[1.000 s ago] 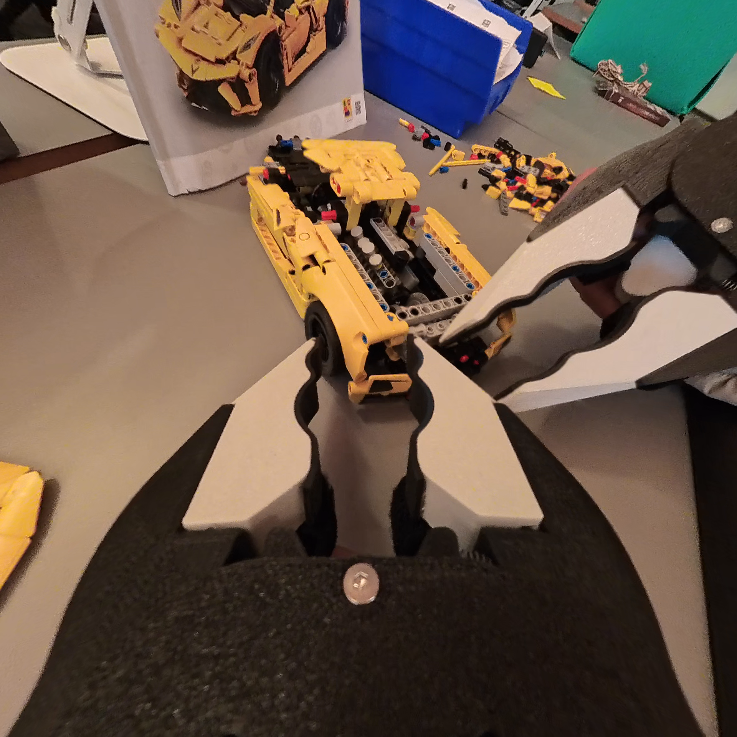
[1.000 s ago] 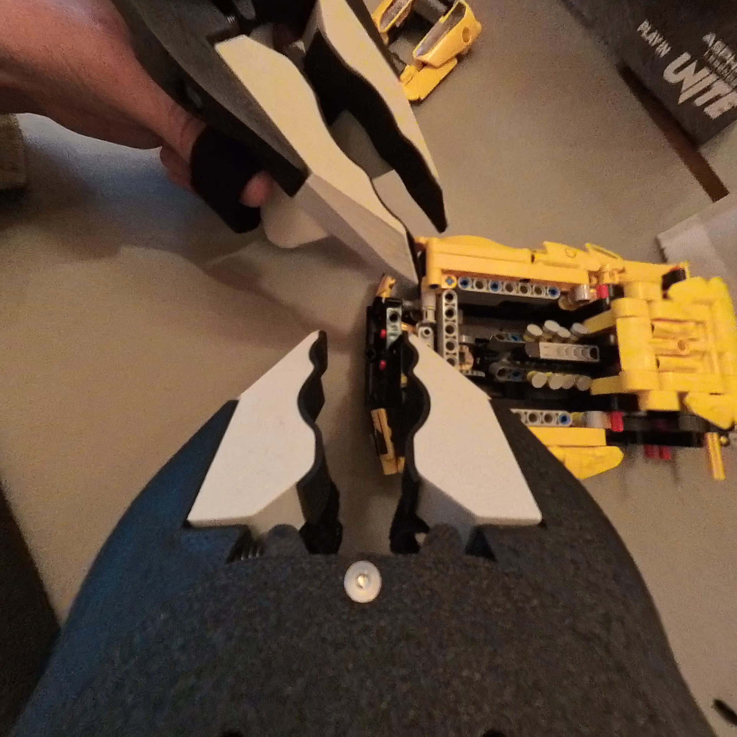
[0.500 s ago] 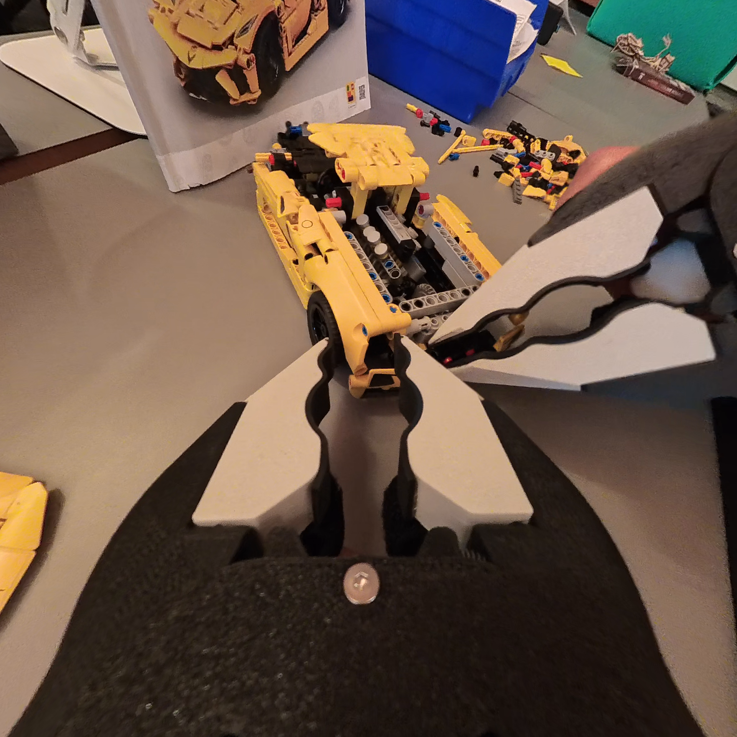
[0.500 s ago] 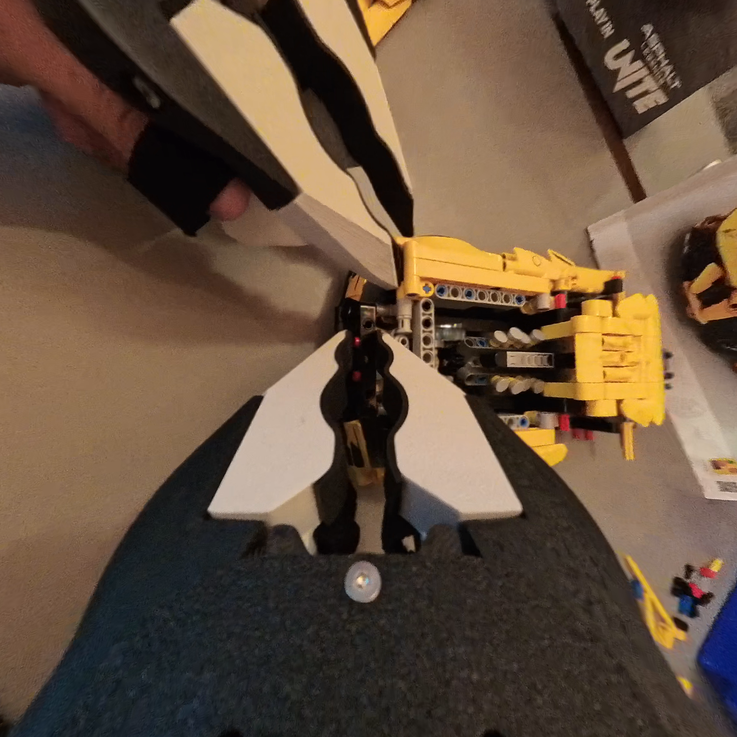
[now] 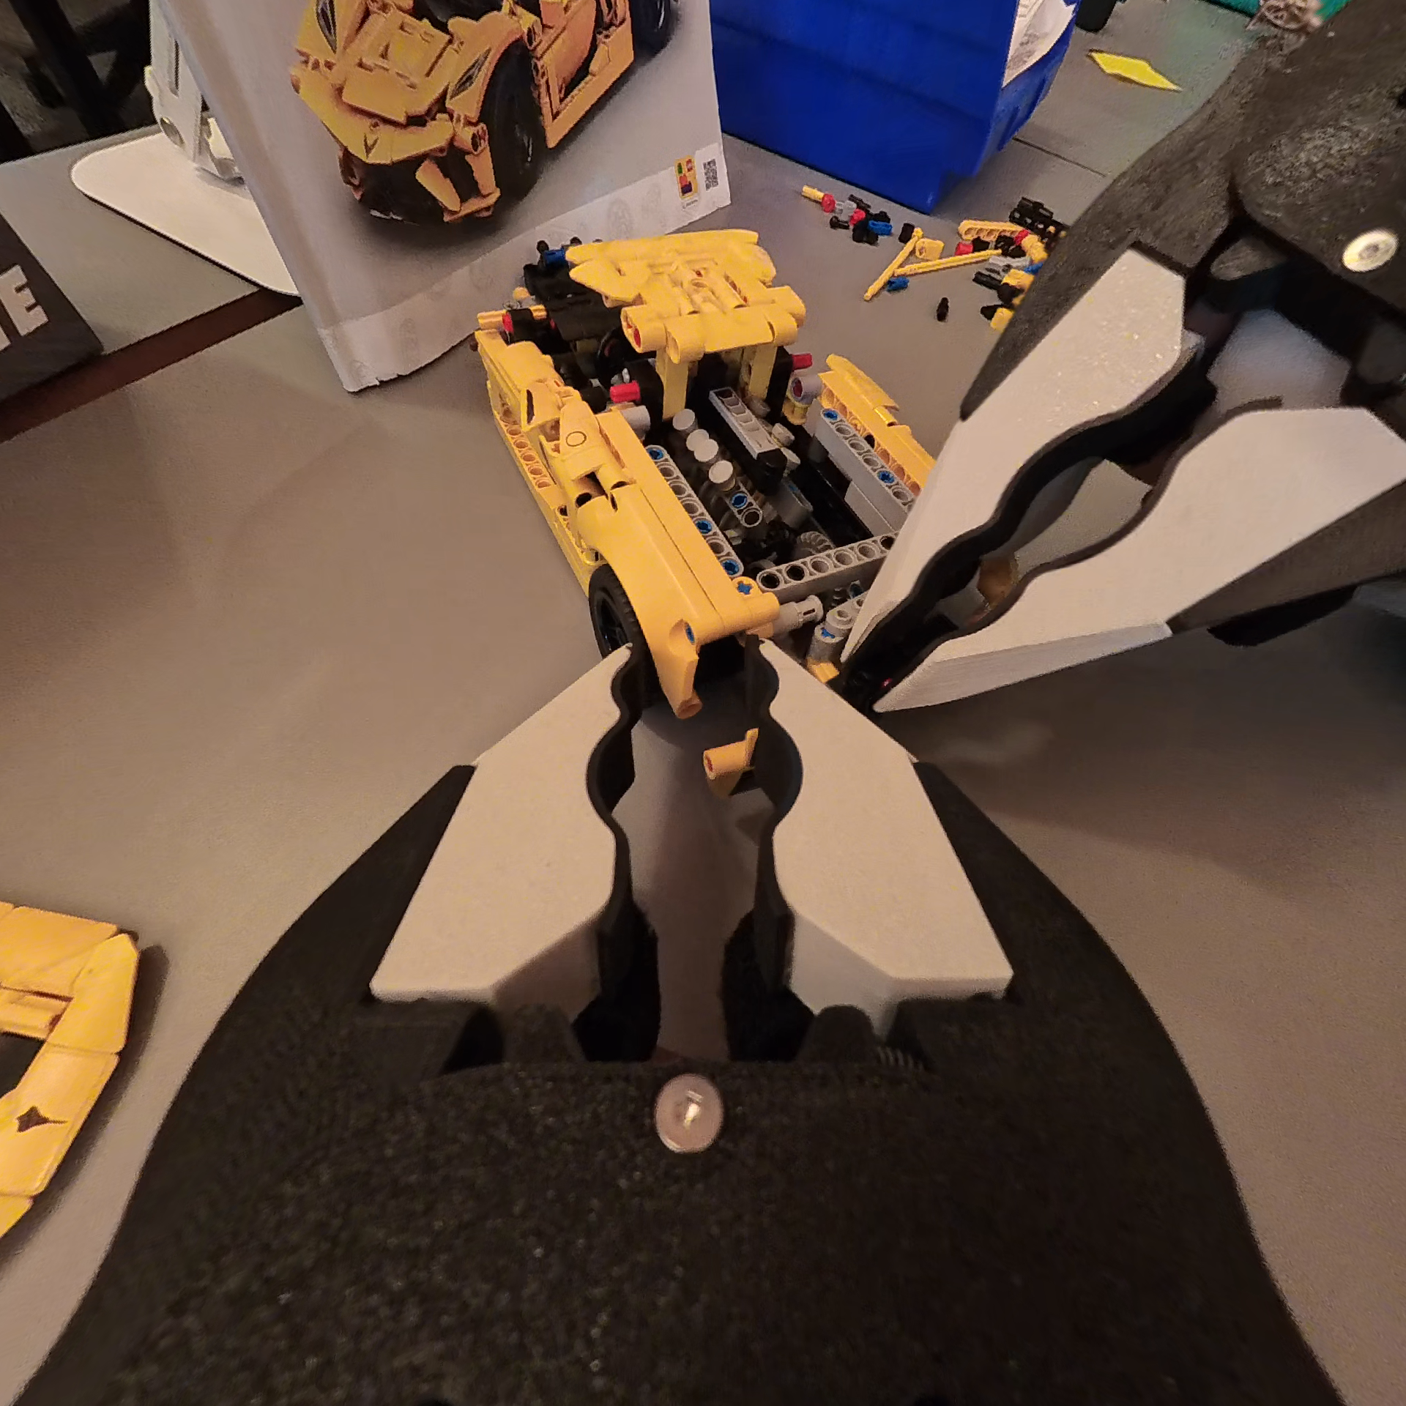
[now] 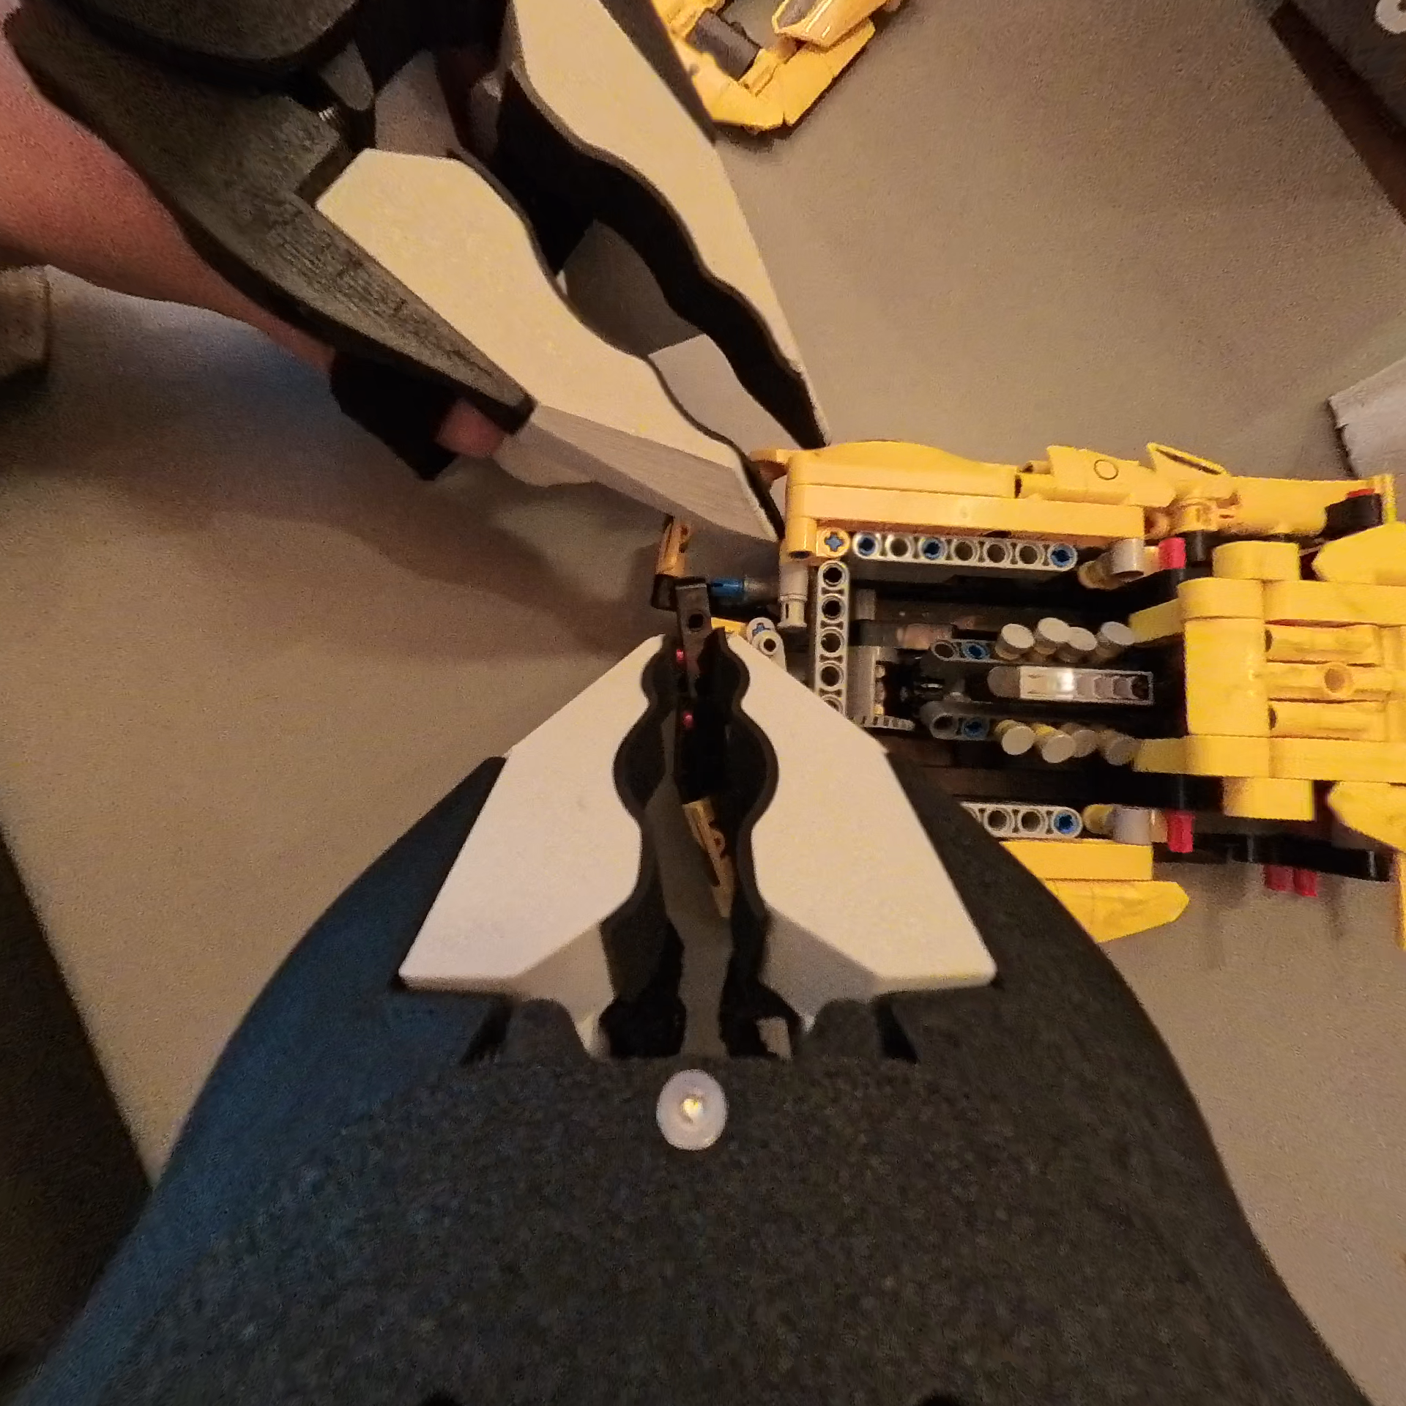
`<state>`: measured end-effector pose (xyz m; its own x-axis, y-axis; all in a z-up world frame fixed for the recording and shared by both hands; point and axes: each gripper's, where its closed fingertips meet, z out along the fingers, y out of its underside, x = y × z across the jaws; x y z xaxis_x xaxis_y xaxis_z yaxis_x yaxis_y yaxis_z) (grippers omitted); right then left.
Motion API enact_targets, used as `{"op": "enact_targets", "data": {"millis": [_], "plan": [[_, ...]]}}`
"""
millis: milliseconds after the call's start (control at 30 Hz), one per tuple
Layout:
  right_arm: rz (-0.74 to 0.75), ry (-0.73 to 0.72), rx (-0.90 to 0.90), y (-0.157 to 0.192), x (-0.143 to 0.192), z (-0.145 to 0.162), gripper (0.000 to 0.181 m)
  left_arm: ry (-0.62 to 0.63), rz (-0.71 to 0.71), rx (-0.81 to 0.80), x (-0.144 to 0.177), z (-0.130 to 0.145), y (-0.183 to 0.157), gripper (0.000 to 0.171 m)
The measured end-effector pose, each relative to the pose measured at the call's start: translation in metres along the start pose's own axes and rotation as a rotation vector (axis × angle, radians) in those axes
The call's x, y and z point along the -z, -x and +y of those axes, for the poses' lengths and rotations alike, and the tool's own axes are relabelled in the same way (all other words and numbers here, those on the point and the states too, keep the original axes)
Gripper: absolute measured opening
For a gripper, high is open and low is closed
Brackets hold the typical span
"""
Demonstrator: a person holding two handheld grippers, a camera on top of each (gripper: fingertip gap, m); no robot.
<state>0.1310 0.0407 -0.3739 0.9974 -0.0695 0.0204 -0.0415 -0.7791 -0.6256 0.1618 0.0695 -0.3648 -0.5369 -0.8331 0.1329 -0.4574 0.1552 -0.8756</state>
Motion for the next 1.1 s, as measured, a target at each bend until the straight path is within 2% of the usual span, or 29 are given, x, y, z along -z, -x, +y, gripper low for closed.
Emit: {"op": "enact_targets", "data": {"millis": [133, 167, 267, 367, 433, 500, 600, 667, 700, 733, 767, 800, 833, 867, 933, 967, 1100], "plan": [[0.098, -0.016, 0.145, 0.002, 0.003, 0.003, 0.011, 0.017, 0.001, -0.013, 0.0, 0.001, -0.003, 0.022], [0.119, -0.005, 0.151, 0.003, 0.006, 0.004, 0.012, 0.029, -0.018, -0.024, 0.0, 0.003, -0.001, 0.014], [0.153, 0.017, 0.139, 0.005, 0.014, 0.01, 0.028, 0.039, -0.045, -0.053, 0.0, 0.004, 0.0, 0.013], [0.168, 0.023, 0.111, 0.005, 0.016, 0.021, 0.032, 0.053, -0.034, -0.039, 0.002, 0.005, -0.001, 0.021], [0.196, 0.01, 0.117, 0.003, 0.014, 0.022, 0.024, 0.041, -0.025, -0.015, 0.007, 0.0, 0.003, 0.033], [0.241, 0.026, 0.153, 0.0, 0.014, 0.024, 0.018, -0.017, 0.074, 0.017, 0.007, -0.011, -0.005, 0.042], [0.277, 0.054, 0.193, -0.005, 0.013, 0.023, 0.009, 0.017, 0.159, 0.007, -0.008, -0.014, -0.007, 0.053], [0.236, 0.039, 0.153, -0.005, 0.013, 0.022, 0.007, 0.032, 0.165, 0.003, -0.017, -0.02, -0.007, 0.056], [0.211, 0.023, 0.132, -0.006, 0.013, 0.022, 0.007, 0.051, 0.123, -0.028, -0.021, -0.019, -0.001, 0.049], [0.172, -0.001, 0.1, -0.004, 0.012, 0.021, 0.007, 0.061, 0.071, -0.077, -0.022, -0.018, 0.004, 0.036], [0.12, -0.03, 0.053, -0.002, 0.012, 0.02, 0.007, 0.066, 0.058, -0.103, -0.022, -0.018, 0.004, 0.035], [-0.014, -0.071, -0.027, 0.01, 0.011, 0.018, 0.006, 0.079, 0.047, -0.115, -0.022, -0.018, 0.003, 0.035], [-0.214, -0.122, -0.148, 0.029, 0.013, 0.013, 0.006, 0.087, 0.033, -0.134, -0.022, -0.018, 0.003, 0.035], [-0.28, -0.071, -0.226, 0.032, 0.006, 0.024, 0.006, 0.089, 0.016, -0.144, -0.023, -0.018, 0.003, 0.035], [-0.203, -0.068, -0.166, 0.03, 0.004, 0.026, 0.006, 0.077, -0.018, -0.145, -0.026, -0.02, 0.005, 0.035], [-0.201, -0.071, -0.128, 0.035, 0.006, 0.024, 0.006, 0.078, -0.018, -0.142, -0.026, -0.021, 0.005, 0.034], [-0.254, -0.119, -0.164, 0.038, 0.012, 0.021, 0.006, 0.075, 0.0, -0.108, -0.023, -0.019, 0.004, 0.034]]}}
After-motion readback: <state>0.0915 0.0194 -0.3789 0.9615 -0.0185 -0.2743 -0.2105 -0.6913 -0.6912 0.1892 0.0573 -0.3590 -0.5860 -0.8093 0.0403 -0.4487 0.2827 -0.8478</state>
